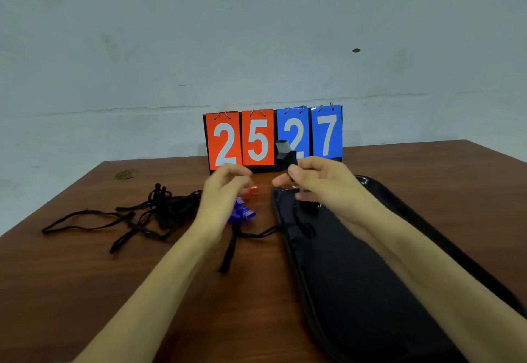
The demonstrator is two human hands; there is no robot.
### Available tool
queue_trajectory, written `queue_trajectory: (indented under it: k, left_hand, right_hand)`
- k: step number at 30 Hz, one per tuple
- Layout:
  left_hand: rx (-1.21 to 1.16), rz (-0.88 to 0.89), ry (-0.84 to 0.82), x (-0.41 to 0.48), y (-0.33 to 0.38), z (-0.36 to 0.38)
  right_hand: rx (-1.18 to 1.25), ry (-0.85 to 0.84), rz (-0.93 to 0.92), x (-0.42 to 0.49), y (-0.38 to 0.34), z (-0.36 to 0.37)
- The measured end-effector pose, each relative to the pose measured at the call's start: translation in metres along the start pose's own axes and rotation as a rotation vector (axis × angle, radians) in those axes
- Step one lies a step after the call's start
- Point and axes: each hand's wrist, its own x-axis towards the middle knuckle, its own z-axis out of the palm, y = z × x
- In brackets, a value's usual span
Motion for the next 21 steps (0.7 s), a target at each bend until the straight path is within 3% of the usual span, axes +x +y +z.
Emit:
queue_trajectory:
  k: [3,5,12,17,21]
  left_hand:
    - [-0.534,-0.150,-0.340,-0.016,0.008,0.021]
    - [-0.615,-0.241,-0.445,-0.023,0.010,0.025]
    - [-0.313,-0.119,-0.381,-0.025,0.009,0.024]
    - [-0.258,-0.016,-0.265,-0.030,0.011,0.030]
    - [-0.252,-0.009,-0.355,-0.032,0.011,0.031]
  right_hand:
    - [-0.006,0.018,-0.031,0.005,-0.001,0.008]
    - [-0.085,0.082,-0.093,0.004,0.005,0.010]
    - [0.001,0.176,-0.066,-0.002,0.015,0.012]
    - [0.186,0.066,0.006,-0.006,0.015,0.013]
    - [0.455,0.176,0.021,-0.004,0.015,0.006]
